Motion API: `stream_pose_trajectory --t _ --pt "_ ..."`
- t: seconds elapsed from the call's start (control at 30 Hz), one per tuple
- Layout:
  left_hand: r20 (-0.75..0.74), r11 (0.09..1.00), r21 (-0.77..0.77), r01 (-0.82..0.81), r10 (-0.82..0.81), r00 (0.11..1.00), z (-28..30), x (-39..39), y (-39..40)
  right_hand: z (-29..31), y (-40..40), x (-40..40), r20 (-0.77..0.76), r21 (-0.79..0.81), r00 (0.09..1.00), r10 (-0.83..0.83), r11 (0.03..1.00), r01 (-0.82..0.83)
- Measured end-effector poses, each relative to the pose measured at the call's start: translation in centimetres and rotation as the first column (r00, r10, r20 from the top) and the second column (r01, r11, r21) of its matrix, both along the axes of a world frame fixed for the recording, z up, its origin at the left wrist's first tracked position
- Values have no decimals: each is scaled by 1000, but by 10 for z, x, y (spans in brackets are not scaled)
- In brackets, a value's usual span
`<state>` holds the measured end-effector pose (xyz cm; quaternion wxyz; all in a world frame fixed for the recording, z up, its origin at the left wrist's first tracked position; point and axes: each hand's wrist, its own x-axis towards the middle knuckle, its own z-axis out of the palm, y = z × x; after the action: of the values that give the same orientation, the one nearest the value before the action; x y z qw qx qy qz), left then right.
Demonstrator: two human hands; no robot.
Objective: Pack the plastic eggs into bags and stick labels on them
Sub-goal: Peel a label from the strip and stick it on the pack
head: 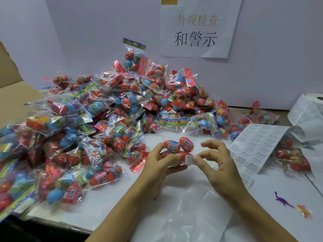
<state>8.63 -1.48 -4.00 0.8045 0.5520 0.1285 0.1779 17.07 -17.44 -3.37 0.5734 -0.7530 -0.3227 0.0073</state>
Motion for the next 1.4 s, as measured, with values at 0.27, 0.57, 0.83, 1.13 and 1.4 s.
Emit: stream_pose_trajectory --t 0.27,0.57,0.83,1.13,1.4 --pt "-39 997 55 45 -43 998 -3 -1 -1 -4 0 -3 139 -37 989 -44 998 49" --pt "-42 996 69 64 -61 997 -4 0 -1 -4 -1 -3 169 -31 984 -57 997 63" --pt "-15 990 120 78 -77 997 -3 -3 -3 -4 -1 -2 189 -23 980 -60 998 65" --pt "-4 990 134 51 -51 999 -2 -2 -3 -3 2 -5 228 65 969 -94 995 81" --pt "24 999 50 22 -24 999 -3 -2 -1 1 1 -1 130 259 977 -171 957 133"
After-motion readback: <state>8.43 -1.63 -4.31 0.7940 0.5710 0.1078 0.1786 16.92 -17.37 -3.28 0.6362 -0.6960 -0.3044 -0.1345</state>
